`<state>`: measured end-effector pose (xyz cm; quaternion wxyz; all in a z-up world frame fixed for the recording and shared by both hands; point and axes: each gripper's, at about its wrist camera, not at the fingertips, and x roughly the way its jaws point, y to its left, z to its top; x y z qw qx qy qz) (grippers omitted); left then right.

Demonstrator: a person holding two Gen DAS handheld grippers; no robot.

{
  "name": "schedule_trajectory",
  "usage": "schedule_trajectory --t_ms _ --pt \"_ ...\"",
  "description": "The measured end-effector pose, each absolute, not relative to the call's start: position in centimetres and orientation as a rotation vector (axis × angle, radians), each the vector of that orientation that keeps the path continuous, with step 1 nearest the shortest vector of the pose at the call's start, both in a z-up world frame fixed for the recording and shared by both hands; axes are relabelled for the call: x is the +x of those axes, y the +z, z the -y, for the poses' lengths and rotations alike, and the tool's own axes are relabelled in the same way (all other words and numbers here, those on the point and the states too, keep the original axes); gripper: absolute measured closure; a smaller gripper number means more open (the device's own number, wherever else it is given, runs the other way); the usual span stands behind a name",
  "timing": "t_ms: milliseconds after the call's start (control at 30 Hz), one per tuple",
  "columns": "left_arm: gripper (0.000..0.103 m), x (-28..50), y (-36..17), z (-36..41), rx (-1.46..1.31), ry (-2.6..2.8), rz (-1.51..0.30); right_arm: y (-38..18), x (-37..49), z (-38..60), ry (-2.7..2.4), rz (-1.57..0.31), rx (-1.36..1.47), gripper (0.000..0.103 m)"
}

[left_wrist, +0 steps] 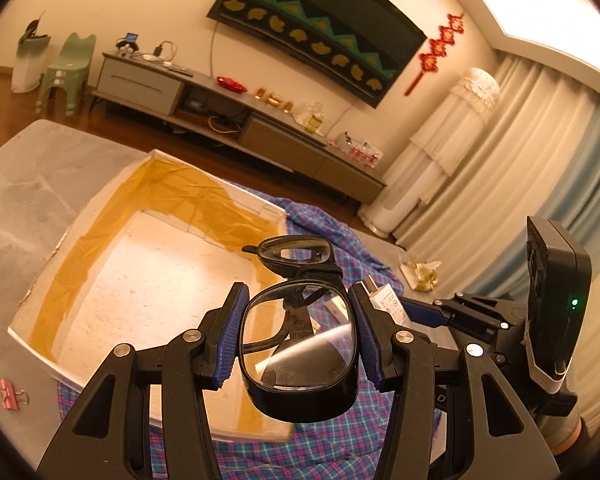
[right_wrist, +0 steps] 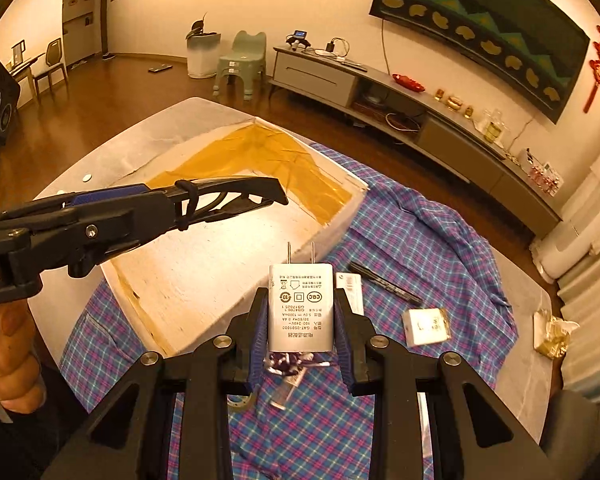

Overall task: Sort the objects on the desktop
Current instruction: 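Carry the eyeglasses and charger with both tools over the yellow-lined white box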

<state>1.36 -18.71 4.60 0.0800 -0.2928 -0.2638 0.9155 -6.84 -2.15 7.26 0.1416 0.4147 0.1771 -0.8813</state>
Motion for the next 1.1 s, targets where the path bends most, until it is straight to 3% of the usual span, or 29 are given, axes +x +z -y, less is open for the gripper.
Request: schedule_trajectory --t_ms 900,1100 --pt "0.050 -3.2 2.0 24.2 -1.025 2.816 0.931 4.7 -14.5 6.7 -2.347 -0.509 1.334 0.071" --pt "0.050 -5.0 0.9 25.2 -1.060 2.786 1.030 3.4 -16.5 6.7 -2.312 -0.491 1.378 0.071"
